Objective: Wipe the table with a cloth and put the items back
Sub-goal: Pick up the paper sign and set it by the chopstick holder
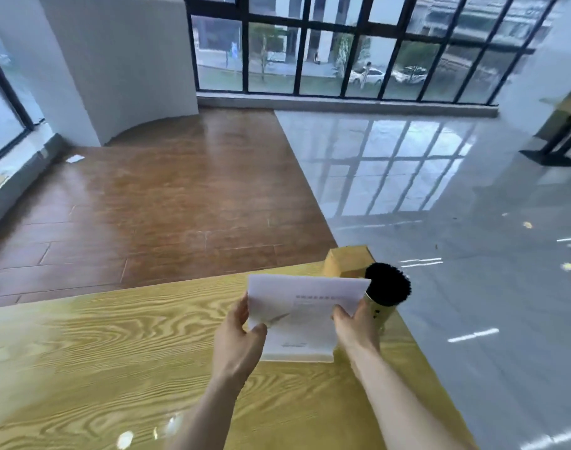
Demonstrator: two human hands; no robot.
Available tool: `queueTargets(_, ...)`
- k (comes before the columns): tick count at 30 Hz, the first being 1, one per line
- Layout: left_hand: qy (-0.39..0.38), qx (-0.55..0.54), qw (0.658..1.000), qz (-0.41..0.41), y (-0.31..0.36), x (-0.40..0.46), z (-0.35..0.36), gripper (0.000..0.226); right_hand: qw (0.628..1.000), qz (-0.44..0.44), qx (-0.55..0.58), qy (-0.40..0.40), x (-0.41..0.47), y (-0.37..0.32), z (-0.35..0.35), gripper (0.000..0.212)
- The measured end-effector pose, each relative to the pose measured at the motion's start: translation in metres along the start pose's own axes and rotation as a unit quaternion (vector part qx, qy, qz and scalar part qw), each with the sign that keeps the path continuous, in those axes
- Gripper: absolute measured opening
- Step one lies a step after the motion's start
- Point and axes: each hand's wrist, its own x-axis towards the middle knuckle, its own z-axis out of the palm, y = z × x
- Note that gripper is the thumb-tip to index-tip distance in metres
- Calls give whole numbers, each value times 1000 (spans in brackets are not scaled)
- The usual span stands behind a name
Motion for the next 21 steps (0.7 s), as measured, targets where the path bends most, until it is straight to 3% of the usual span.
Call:
queueTargets(5, -32, 16, 999, -12, 18, -33, 103, 67, 998, 20, -8, 53, 41, 35, -92, 53)
queueTargets(9, -41, 32, 998, -16, 26, -49, 153, 70, 998, 47, 3, 48, 66, 53, -134, 47)
queueTargets(15, -39, 70, 997, -2, 33, -61, 183, 69, 996, 60, 54, 41, 88, 70, -158, 45)
queueTargets(21, -46, 100, 994, -2, 23, -64, 170, 76, 994, 57, 76, 49, 86, 88, -152, 64)
